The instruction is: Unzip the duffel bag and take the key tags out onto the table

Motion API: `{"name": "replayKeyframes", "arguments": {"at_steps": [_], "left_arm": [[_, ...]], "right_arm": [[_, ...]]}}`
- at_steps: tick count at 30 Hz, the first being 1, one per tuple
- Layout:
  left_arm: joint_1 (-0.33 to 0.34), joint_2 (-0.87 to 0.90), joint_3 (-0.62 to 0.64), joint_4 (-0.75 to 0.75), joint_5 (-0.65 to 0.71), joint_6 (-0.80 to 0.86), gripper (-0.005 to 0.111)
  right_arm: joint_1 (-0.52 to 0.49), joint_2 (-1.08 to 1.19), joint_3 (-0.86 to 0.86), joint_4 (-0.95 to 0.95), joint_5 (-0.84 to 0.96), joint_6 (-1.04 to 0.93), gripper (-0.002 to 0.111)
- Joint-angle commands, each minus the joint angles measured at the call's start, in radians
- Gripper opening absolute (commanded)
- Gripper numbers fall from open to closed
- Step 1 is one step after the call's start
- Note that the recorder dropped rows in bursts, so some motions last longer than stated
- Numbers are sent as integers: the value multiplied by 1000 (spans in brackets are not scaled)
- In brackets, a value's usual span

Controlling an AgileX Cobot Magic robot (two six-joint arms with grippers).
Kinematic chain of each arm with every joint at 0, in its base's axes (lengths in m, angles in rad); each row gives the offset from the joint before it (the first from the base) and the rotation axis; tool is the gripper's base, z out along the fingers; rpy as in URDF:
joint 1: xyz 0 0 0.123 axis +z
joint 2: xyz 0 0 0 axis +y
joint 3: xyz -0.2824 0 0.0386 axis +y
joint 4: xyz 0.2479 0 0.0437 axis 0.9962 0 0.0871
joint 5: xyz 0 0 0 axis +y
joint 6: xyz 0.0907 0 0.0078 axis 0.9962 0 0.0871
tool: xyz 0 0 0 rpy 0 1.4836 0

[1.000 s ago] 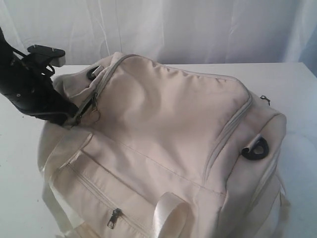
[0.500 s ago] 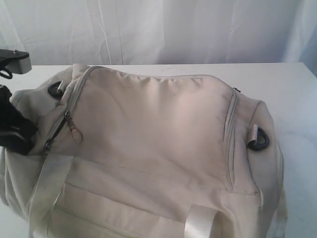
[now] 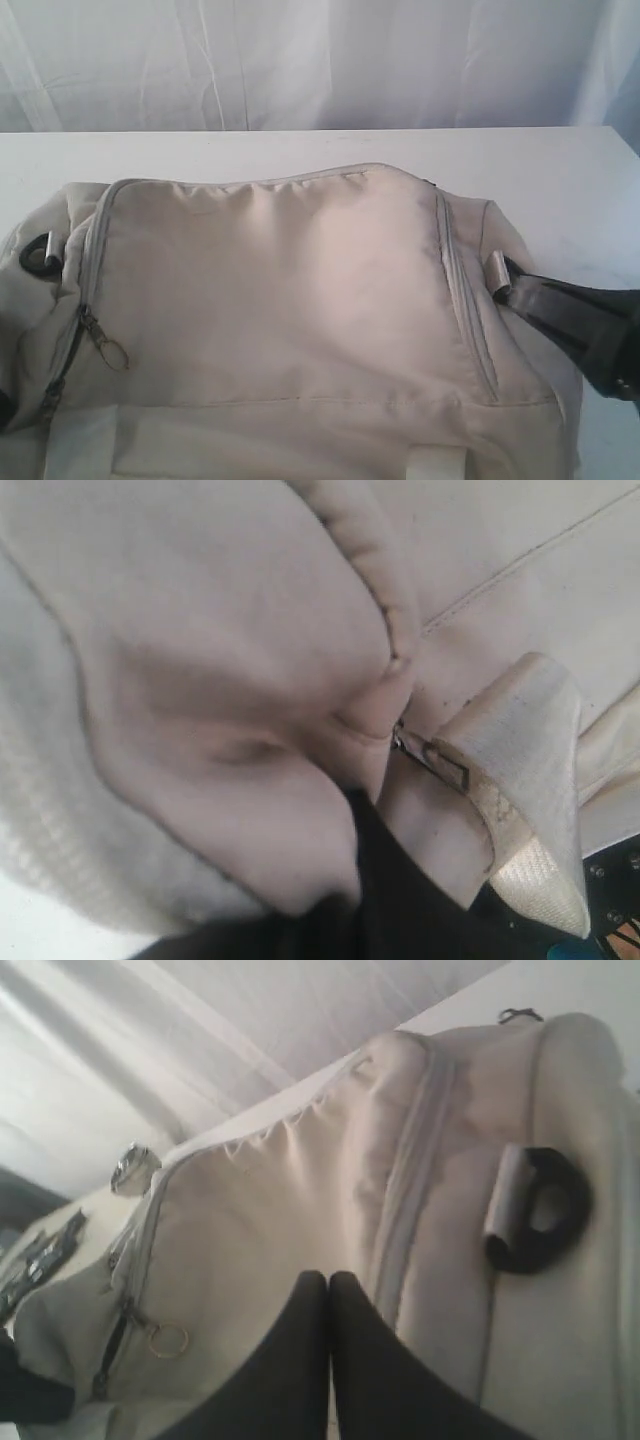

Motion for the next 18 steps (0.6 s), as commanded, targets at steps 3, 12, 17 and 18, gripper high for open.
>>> {"name": "replayKeyframes", "arguments": {"at_steps": [3, 12, 17, 18], "left_arm": [[2, -74, 45, -34, 75, 3, 0], [2, -82, 76, -34, 47, 3, 0], [2, -82, 76, -34, 42, 3, 0], [2, -82, 76, -34, 37, 5, 0]], "right_arm": [[155, 229, -95, 5, -61, -252, 0], [243, 385, -132, 5, -253, -133, 0], [243, 383, -132, 2, -262, -109, 0], [243, 383, -132, 2, -259, -111, 0]]}}
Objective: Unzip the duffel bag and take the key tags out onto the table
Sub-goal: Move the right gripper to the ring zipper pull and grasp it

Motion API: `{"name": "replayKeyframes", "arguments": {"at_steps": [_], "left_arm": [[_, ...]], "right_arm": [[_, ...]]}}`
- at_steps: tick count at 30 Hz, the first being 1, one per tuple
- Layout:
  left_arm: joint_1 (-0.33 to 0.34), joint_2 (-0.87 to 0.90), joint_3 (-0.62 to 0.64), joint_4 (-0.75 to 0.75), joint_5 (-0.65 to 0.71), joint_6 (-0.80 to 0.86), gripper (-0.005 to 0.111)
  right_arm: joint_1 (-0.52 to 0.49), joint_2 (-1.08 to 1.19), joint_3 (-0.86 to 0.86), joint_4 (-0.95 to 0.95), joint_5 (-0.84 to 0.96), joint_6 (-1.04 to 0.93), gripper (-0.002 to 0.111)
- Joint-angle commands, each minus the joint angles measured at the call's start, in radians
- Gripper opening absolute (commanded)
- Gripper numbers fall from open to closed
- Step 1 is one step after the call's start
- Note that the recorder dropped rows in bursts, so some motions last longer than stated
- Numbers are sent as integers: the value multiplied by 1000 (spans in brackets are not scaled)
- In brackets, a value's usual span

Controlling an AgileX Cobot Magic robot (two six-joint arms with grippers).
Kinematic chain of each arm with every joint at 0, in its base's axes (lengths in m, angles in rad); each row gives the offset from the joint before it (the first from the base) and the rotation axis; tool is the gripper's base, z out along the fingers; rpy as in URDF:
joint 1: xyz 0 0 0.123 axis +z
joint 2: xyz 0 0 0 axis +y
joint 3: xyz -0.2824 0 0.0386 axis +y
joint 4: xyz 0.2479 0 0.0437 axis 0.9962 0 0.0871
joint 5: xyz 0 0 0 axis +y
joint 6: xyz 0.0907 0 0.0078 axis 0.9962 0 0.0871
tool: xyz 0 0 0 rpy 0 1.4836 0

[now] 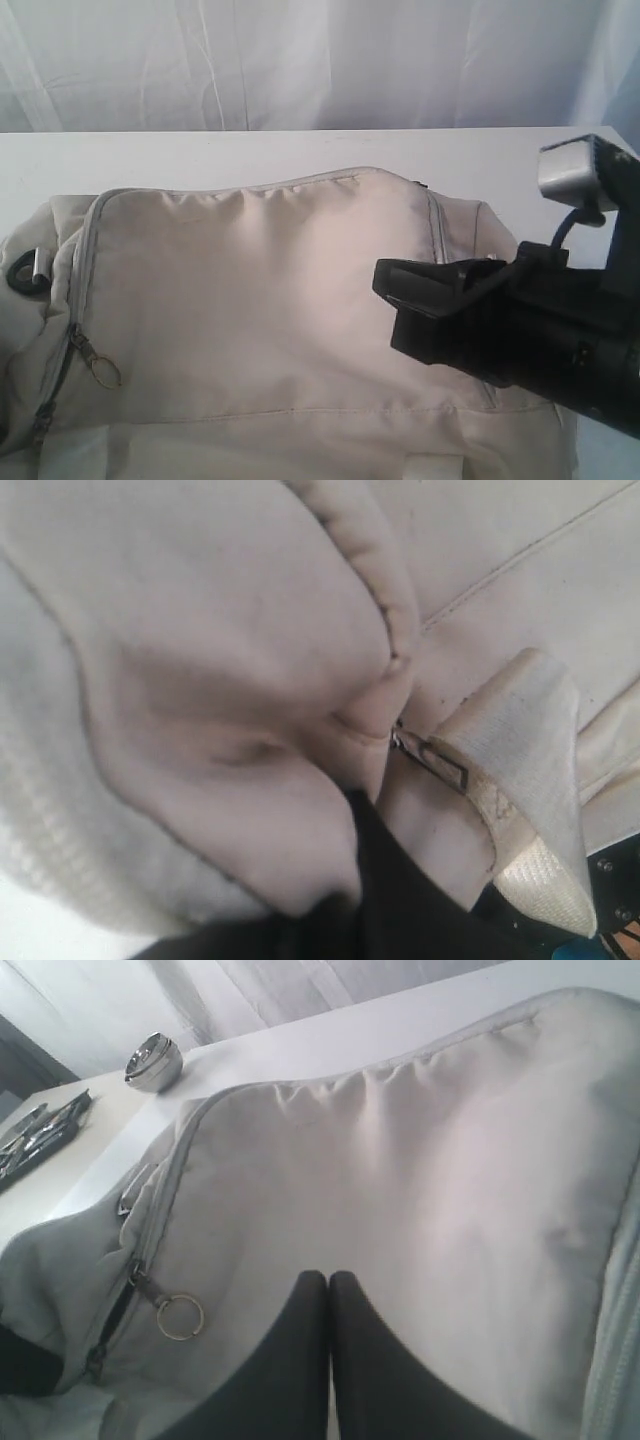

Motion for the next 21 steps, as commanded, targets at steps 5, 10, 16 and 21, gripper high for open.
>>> {"name": "replayKeyframes", "arguments": {"at_steps": [5, 10, 16, 21], "left_arm": [[0, -15, 5, -28, 30, 7, 0], [0, -15, 5, -28, 17, 7, 0], [0, -15, 5, -28, -4, 26, 0], [0, -15, 5, -28, -6, 26, 0]], "right_arm": [[4, 0, -7, -2, -17, 13, 0], [25, 14, -41, -115, 27, 9, 0], [172, 193, -114, -479, 7, 2, 0], [193, 391, -158, -549, -129, 2, 6]]}}
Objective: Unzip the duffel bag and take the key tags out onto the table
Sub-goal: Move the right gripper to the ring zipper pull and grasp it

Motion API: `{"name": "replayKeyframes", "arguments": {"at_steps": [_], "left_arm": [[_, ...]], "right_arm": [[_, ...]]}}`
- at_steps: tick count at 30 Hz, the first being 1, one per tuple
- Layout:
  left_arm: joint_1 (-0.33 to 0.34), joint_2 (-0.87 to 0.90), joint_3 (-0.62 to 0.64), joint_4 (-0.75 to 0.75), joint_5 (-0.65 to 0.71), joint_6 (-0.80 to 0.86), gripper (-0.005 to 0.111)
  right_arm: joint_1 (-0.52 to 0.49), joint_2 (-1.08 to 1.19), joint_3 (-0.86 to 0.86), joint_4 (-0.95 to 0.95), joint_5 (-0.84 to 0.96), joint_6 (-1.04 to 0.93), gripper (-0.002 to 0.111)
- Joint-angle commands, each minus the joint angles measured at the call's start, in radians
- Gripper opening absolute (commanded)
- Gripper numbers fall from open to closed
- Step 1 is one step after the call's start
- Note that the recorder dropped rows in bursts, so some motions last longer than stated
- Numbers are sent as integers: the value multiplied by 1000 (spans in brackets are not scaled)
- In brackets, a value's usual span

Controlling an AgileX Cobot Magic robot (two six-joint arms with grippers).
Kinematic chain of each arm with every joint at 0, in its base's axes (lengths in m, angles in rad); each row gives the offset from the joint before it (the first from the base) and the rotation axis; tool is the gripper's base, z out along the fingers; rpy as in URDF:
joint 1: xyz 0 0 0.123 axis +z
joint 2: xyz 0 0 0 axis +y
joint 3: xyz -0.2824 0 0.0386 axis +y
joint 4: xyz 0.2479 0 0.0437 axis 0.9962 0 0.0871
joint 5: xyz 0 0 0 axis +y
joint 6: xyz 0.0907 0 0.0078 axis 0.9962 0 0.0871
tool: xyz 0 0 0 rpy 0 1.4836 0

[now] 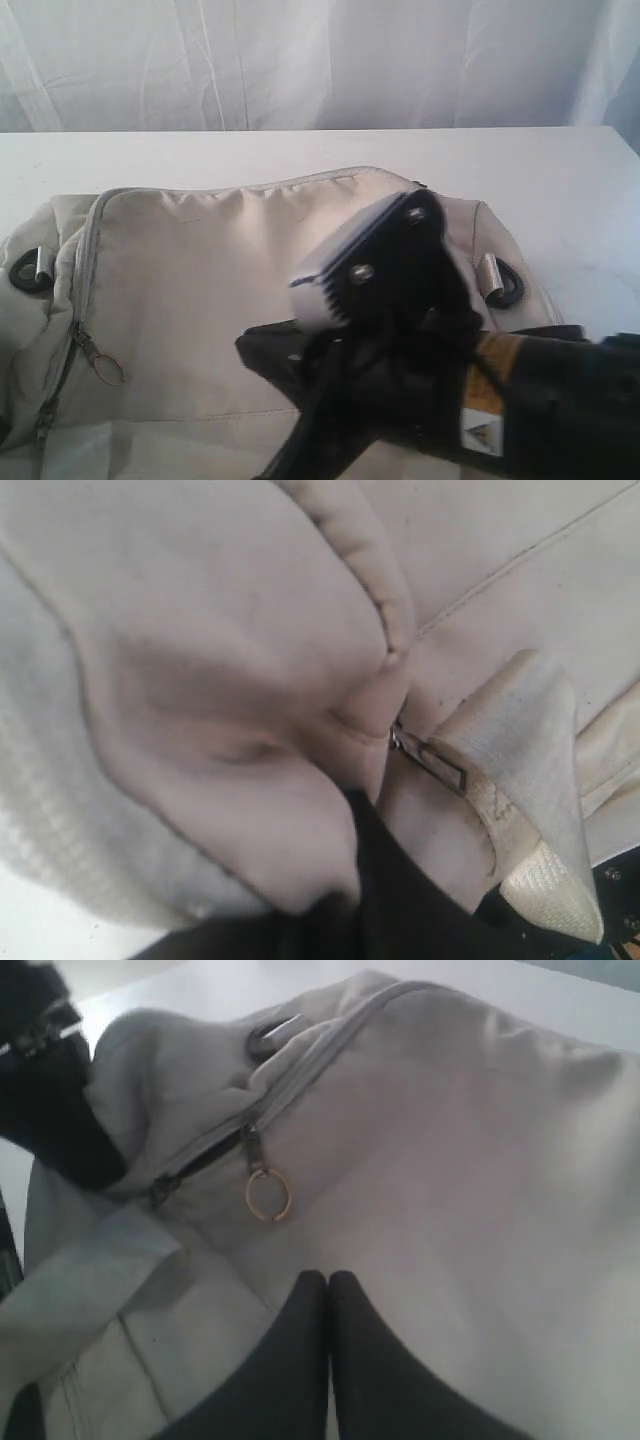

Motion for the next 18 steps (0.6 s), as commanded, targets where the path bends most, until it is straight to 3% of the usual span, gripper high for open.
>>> {"name": "replayKeyframes", "arguments": {"at_steps": [1, 6, 11, 18], "left_arm": [[0, -15, 2, -26, 21, 14, 0], [0, -15, 2, -26, 19, 14, 0], [0, -15, 2, -26, 16, 17, 0], [0, -15, 2, -26, 14, 19, 0]], "right_arm": [[14, 184, -49, -49, -137, -11, 10], [14, 339, -90, -47, -279, -2, 30], [14, 447, -158, -53, -363, -8, 59], [14, 509, -243, -98, -346, 0, 64]]}}
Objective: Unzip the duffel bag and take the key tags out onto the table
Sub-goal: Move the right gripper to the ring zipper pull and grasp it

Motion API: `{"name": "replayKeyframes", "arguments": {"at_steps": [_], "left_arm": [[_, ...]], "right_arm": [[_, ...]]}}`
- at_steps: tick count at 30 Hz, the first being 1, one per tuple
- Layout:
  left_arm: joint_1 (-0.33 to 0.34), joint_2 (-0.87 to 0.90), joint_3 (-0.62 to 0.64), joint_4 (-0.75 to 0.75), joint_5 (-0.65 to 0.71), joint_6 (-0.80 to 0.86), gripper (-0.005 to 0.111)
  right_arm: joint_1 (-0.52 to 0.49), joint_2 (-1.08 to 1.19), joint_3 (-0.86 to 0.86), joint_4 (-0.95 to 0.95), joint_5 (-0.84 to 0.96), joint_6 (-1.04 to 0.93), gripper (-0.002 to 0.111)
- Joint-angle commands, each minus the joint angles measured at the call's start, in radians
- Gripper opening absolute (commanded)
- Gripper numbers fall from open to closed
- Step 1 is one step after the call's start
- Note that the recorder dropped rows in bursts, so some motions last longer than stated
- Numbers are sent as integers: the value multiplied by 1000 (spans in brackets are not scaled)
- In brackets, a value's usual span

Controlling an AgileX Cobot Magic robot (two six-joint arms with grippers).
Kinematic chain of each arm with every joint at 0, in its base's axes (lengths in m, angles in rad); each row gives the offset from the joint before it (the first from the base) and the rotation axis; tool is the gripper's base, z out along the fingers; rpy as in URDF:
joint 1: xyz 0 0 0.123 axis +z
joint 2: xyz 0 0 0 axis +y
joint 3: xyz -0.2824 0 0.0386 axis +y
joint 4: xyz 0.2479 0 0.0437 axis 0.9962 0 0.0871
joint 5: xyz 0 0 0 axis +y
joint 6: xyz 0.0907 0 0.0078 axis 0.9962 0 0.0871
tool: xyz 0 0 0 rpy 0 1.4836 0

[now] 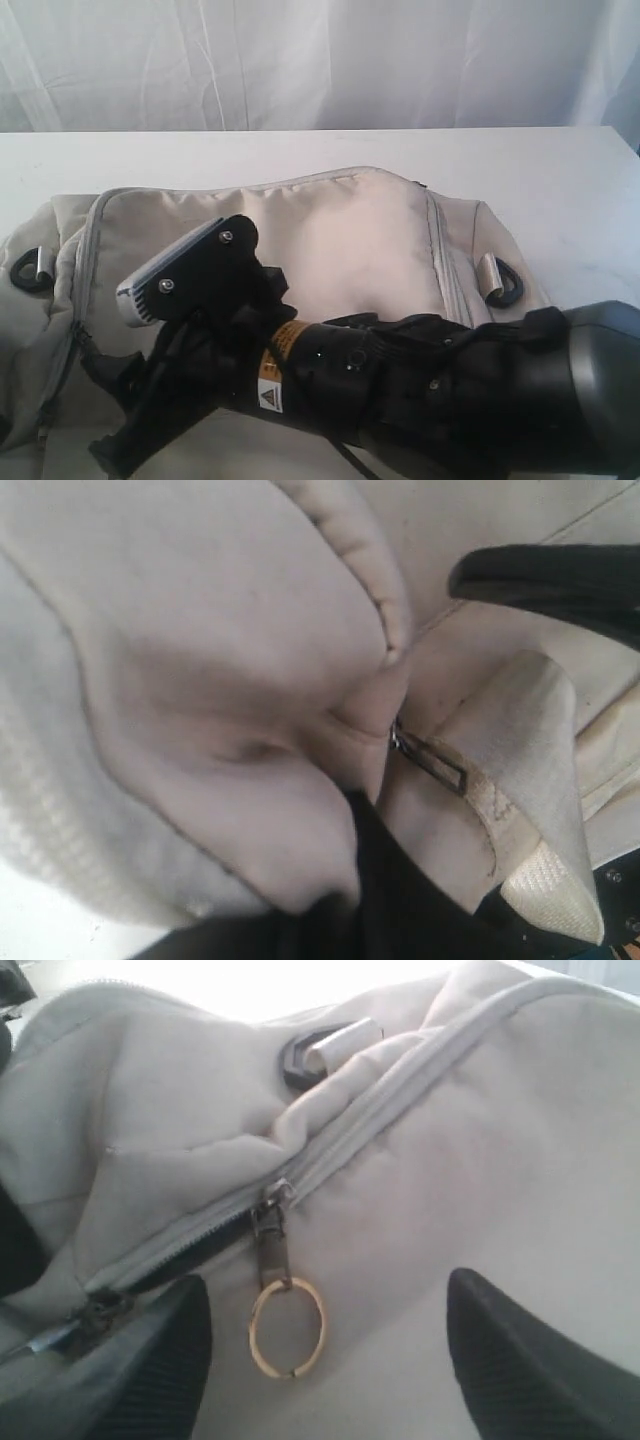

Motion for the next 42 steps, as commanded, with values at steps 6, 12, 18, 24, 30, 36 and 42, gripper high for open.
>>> {"name": "replayKeyframes", "arguments": {"at_steps": [6, 12, 18, 24, 30, 36, 42], "left_arm": [[0, -15, 0, -26, 17, 18, 0], [0, -15, 0, -26, 17, 18, 0], [0, -15, 0, -29, 17, 19, 0], [0, -15, 0, -29, 17, 19, 0], [0, -15, 0, -27, 17, 19, 0], [0, -15, 0, -27, 17, 19, 0], [0, -15, 0, -27, 31, 44, 0]], "right_arm": [[27, 17, -29, -98, 42, 0, 64], [30, 19, -54, -98, 87, -19, 64], [30, 57, -96, -98, 146, -57, 63], [33, 115, -133, -98, 164, -57, 63], [32, 127, -133, -98, 161, -90, 26], [32, 127, -136, -96, 151, -151, 2], [32, 96, -136, -95, 153, -210, 0]]}}
